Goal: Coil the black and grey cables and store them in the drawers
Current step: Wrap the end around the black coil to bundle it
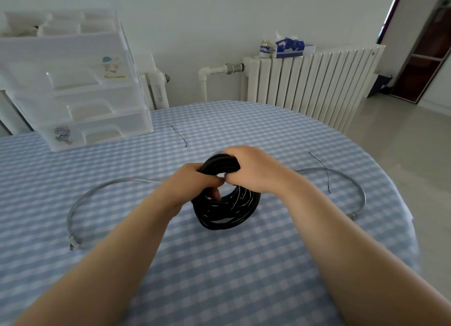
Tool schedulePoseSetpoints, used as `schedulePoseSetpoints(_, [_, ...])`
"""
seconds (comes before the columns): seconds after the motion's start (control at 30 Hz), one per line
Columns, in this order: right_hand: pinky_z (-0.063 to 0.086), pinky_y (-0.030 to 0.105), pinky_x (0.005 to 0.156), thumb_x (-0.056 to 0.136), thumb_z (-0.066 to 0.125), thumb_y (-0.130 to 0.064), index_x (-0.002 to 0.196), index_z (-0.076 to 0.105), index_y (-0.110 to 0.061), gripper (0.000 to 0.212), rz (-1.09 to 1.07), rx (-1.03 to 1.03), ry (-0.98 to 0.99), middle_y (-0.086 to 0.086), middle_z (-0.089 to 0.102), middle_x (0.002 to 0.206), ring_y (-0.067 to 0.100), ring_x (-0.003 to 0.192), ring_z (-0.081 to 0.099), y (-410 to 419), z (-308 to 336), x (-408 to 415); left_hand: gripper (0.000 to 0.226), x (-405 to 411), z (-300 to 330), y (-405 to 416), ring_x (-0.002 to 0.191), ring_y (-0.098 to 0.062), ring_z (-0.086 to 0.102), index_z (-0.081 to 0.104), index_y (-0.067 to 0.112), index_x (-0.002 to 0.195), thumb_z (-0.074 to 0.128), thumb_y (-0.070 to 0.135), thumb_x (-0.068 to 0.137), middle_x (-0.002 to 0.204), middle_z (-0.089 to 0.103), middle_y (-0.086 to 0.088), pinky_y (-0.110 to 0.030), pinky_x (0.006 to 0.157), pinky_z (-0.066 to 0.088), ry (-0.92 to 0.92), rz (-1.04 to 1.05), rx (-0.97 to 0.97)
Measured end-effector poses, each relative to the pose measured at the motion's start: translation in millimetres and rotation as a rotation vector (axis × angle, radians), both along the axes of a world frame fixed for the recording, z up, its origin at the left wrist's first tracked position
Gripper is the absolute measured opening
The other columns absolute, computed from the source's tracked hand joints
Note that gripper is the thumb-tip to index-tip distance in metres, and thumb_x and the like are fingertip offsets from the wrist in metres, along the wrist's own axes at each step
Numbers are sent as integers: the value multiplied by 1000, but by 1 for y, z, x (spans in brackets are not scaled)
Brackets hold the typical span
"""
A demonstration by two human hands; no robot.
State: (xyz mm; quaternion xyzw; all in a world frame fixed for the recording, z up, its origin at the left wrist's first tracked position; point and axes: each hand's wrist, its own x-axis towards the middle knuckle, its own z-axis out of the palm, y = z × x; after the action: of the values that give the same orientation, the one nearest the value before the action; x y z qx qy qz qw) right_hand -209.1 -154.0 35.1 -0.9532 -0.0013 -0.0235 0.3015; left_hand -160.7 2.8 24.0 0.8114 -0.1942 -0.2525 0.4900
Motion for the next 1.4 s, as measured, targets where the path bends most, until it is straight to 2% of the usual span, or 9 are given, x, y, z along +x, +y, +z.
schedulePoseSetpoints(0.17, [52, 34, 89, 83, 69, -23, 119, 60, -30, 38, 93, 88, 77, -9, 67, 108, 8, 97, 64, -14, 4, 0, 13, -1, -3, -6, 53, -18, 63, 55, 10, 72, 61, 8, 83, 46, 55, 1, -34, 66, 48, -42, 53, 12])
schedulePoseSetpoints(0.27, [37, 28, 105, 83, 55, -59, 142, 41, -29, 68, 114, 293, 121, -8, 56, 136, 6, 123, 52, -31, 22, -12, 10, 0, -4, -7, 51, -20, 60, 55, 9, 75, 61, 9, 84, 45, 54, 1, -34, 63, 47, -31, 69, 9])
schedulePoseSetpoints(0.43, [32, 48, 108, 93, 46, -59, 149, 29, -15, 73, -782, -108, 70, 14, 32, 153, 32, 138, 34, -96, -3, -3, 18, 3, -5, -6, 48, -19, 57, 52, 11, 70, 61, 9, 85, 43, 51, 1, -31, 57, 48, 7, 107, -2])
schedulePoseSetpoints(0.6, [26, 47, 111, 95, 55, -25, 148, 28, -10, 61, -1023, -178, 441, 17, 27, 154, 36, 140, 28, -134, -31, -4, 15, 2, -5, -7, 48, -20, 57, 53, 9, 73, 60, 9, 86, 44, 52, 0, -32, 58, 49, 14, 121, -7])
schedulePoseSetpoints(0.83, [46, 37, 89, 96, 53, -19, 115, 62, -12, 23, -916, -75, 160, 7, 65, 105, 27, 99, 60, -124, -29, 5, 20, 5, -3, -4, 44, -21, 54, 50, 8, 69, 60, 9, 86, 41, 50, 0, -30, 56, 48, 8, 168, -7])
schedulePoseSetpoints(0.93, [44, 25, 59, 94, 62, -21, 98, 69, -8, 16, -622, 420, -172, -2, 59, 68, 11, 61, 53, -99, 3, -4, 21, 9, -2, -1, 40, -20, 51, 50, 7, 68, 62, 10, 85, 41, 48, 0, -33, 58, 51, 18, 198, -28])
schedulePoseSetpoints(1.07, [49, 17, 49, 82, 67, -11, 86, 64, -7, 7, -86, 989, -199, 1, 68, 67, 10, 57, 62, -48, 53, -32, 23, 11, -1, -1, 38, -18, 47, 49, 7, 65, 63, 10, 84, 40, 46, 0, -37, 64, 54, 16, 203, -3])
schedulePoseSetpoints(1.27, [51, 33, 85, 78, 78, -28, 81, 68, -18, 14, 88, 204, -165, -4, 71, 88, 12, 89, 66, 3, 35, -20, 18, 7, 3, -6, 39, -16, 50, 55, 8, 67, 65, 15, 81, 45, 50, 0, -36, 62, 54, -42, 145, 102])
schedulePoseSetpoints(1.4, [42, 38, 101, 81, 76, -25, 81, 65, -23, 11, 131, 102, -128, -8, 60, 113, 8, 109, 54, 5, 18, -9, 23, 6, 5, -6, 43, -18, 53, 52, 10, 64, 64, 17, 82, 43, 51, 0, -36, 66, 52, -63, 96, 149])
